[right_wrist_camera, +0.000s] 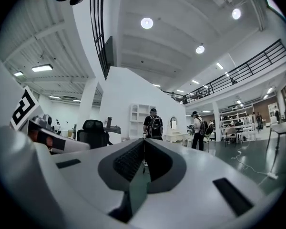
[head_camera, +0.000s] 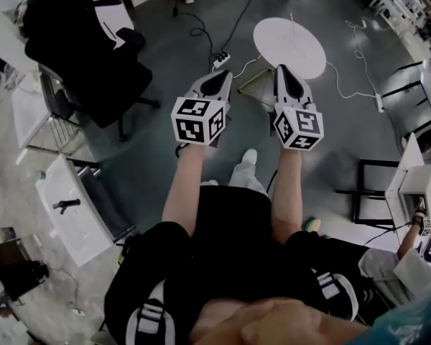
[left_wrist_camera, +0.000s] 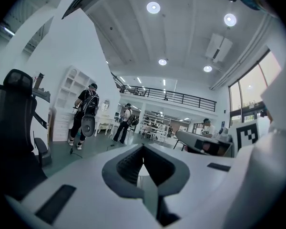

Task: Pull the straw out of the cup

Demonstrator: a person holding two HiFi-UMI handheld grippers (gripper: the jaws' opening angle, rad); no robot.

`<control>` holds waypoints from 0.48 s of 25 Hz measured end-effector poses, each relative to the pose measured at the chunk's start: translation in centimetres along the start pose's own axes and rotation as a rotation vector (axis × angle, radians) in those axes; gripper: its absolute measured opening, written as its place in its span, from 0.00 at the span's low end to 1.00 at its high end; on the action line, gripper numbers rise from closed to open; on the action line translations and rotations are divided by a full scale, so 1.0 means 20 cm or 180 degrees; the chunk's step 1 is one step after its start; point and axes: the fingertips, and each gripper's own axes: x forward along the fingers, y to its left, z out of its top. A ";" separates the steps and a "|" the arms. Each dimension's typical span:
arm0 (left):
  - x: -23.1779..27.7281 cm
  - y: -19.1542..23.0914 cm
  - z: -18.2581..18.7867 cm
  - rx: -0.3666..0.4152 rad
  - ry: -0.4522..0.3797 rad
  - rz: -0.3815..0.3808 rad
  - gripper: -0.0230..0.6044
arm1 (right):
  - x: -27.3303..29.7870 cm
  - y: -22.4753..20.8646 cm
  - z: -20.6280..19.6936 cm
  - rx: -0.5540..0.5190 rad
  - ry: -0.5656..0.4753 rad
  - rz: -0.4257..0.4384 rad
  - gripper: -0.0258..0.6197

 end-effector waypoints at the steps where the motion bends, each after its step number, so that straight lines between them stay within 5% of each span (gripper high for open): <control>1: 0.01 0.00 -0.01 -0.0003 0.0012 0.0009 0.05 | 0.01 -0.01 -0.02 0.0004 0.0026 -0.0001 0.07; 6: 0.20 -0.05 -0.09 -0.0026 0.0177 -0.0018 0.05 | 0.04 -0.23 -0.12 0.0117 0.0126 -0.0110 0.07; 12: 0.62 -0.28 -0.15 -0.0028 0.0278 -0.0351 0.05 | 0.06 -0.64 -0.24 0.0199 0.0245 -0.0367 0.07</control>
